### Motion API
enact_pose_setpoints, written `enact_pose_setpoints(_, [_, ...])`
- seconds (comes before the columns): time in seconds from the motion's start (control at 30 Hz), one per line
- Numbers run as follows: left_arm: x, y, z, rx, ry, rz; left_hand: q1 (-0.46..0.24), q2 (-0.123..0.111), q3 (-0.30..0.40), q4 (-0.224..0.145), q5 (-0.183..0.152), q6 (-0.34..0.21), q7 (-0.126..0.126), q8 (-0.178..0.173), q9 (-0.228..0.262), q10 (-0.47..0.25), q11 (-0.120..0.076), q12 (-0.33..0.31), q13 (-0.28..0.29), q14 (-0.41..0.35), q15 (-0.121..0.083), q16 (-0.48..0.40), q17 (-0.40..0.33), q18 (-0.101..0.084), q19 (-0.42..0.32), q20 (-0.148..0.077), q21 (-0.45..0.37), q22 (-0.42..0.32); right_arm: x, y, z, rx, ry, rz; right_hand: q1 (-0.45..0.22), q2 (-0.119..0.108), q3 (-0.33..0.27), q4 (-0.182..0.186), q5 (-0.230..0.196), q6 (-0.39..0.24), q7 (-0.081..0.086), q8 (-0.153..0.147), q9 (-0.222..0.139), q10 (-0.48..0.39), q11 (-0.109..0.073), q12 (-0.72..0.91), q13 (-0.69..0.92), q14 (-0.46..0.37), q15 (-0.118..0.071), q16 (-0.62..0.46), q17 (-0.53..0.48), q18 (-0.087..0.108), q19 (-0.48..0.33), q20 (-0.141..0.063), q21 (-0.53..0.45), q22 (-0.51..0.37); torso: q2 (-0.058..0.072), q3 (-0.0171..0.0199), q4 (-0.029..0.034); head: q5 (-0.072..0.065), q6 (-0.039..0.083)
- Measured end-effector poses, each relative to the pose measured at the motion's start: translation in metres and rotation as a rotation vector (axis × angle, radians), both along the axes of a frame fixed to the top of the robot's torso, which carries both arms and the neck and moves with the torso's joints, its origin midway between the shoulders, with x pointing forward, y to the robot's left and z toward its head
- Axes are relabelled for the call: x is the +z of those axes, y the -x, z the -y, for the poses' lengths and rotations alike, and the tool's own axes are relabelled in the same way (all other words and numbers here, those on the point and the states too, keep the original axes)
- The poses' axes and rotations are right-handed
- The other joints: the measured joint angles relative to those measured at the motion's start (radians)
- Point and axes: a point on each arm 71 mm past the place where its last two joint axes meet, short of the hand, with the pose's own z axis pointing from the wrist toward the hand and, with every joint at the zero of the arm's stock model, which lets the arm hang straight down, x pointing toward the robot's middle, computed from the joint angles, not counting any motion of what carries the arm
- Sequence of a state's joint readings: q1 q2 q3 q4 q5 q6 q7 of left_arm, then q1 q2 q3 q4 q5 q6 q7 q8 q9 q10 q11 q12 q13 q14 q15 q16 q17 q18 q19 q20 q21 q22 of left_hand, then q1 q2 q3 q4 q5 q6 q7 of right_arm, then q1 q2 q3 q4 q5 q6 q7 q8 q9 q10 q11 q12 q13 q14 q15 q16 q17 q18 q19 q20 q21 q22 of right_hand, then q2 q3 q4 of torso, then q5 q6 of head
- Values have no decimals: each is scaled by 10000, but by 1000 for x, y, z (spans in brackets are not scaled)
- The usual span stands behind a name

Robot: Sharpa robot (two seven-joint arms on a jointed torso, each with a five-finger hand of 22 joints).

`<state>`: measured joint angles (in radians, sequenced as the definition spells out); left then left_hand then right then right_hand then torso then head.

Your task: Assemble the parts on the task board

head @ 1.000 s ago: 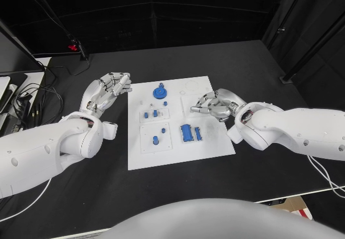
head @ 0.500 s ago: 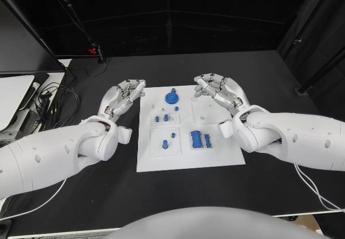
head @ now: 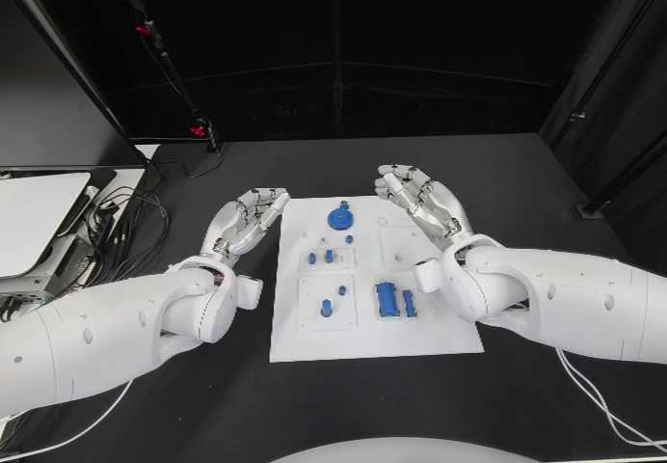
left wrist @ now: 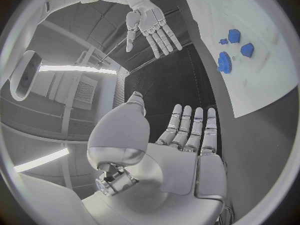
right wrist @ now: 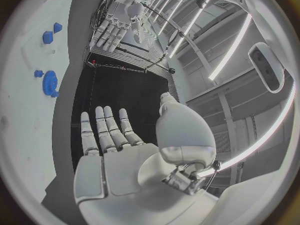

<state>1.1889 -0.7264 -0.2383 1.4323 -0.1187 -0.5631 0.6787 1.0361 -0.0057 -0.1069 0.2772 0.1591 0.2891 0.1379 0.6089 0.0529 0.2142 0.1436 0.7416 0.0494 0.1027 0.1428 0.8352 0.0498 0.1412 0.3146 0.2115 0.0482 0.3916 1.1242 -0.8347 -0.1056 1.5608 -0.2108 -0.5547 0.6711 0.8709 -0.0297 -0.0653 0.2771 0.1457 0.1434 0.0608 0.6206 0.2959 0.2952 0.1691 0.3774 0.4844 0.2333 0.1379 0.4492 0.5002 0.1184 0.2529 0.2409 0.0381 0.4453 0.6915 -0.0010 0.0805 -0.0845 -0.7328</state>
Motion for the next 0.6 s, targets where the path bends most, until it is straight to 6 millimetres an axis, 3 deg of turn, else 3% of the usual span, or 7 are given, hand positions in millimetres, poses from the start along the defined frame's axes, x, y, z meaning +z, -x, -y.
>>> enact_pose_setpoints(0.07, [-1, 0, 0, 10, 2, -29, -3498, 9, 819, -895, -512, -949, -440, -1976, -441, -695, -445, -2415, -415, -770, -484, -2729, -416, -431, -1040, -703, -411, -1274, -1, 0, 0, -2, 0, -20, -2788, 248, 568, -829, -431, -418, -534, -1870, -884, -911, -519, -1129, -1461, -711, -426, -1350, -1520, -511, -756, -756, -320, -1345, 0, 0, 0, 1, 6])
enact_pose_setpoints(0.13, [0, 0, 0, 48, 74, -49, -5697, 32, 1029, -1486, -1264, -1581, -1157, -3278, -501, -1173, -1191, -3993, -473, -1000, -1208, -4499, -475, -1199, -1700, -1150, -448, -2105, -1, 0, 0, -39, -28, -54, -4554, 285, 637, -1398, -1074, -1063, -594, -3134, -1488, -1513, -1042, -1899, -2441, -1198, -1109, -2264, -2531, -1037, -1254, -1255, -346, -2246, -15, 1, -7, 15, 15])
enact_pose_setpoints(0.2, [2, 1, 0, 143, 245, -83, -7214, 47, 1063, -2004, -1529, -1976, -1352, -4195, -510, -1940, -1405, -5112, -482, -1021, -1383, -5755, -484, -1351, -2186, -1909, -449, -2695, -1, 0, -1, -118, -113, -122, -5857, 295, 652, -1826, -1399, -1379, -604, -4088, -1944, -1943, -1623, -2481, -3184, -1774, -1353, -2953, -3296, -1121, -1646, -1851, -347, -2931, -52, 1, -28, 46, 61])
enact_pose_setpoints(0.27, [4, 2, 1, 258, 454, -155, -8157, 49, 1069, -2649, -1556, -2710, -1374, -4768, -515, -2100, -1430, -5813, -485, -1020, -1384, -6542, -488, -1353, -2950, -2084, -449, -3169, -1, -1, -4, -220, -235, -232, -6629, 297, 652, -2509, -1426, -1382, -611, -4661, -2579, -2576, -1671, -2829, -3629, -2203, -1378, -3371, -3757, -1121, -2345, -2307, -347, -3342, -130, 1, -73, 110, 164])
enact_pose_setpoints(0.37, [9, 6, 3, 567, 931, -361, -9130, 55, 1068, -2741, -1556, -2840, -1378, -5801, -519, -2109, -1439, -6727, -485, -1020, -1384, -7354, -489, -1352, -3113, -2115, -449, -3864, -2, -2, -10, -529, -527, -566, -7566, 298, 655, -2730, -1429, -1381, -611, -5492, -2924, -2901, -1690, -3717, -4565, -2297, -1380, -4361, -4717, -1120, -2479, -2408, -347, -4321, -320, 3, -174, 254, 392])
enact_pose_setpoints(0.43, [12, 8, 3, 816, 1195, -526, -9506, 54, 1068, -2741, -1556, -2840, -1377, -6034, -520, -2110, -1439, -7306, -485, -1020, -1384, -8095, -489, -1352, -3113, -2115, -449, -3897, -3, -2, -13, -793, -703, -856, -8073, 306, 655, -2730, -1429, -1382, -611, -6095, -2939, -2901, -1691, -3739, -4790, -2297, -1380, -4457, -4946, -1120, -2479, -2408, -347, -4425, -471, 4, -256, 360, 569])
enact_pose_setpoints(0.6, [16, 12, 2, 1539, 1593, -1126, -10292, 61, 1068, -2741, -1556, -2840, -1377, -6062, -520, -2110, -1439, -7381, -485, -1020, -1384, -8317, -489, -1352, -3113, -2116, -449, -3908, -9, -3, -14, -1615, -1002, -1733, -8646, 291, 655, -2730, -1429, -1382, -611, -6172, -2950, -2900, -1691, -3739, -4831, -2296, -1380, -4457, -4992, -1118, -2478, -2408, -347, -4444, -961, 7, -525, 651, 1046])
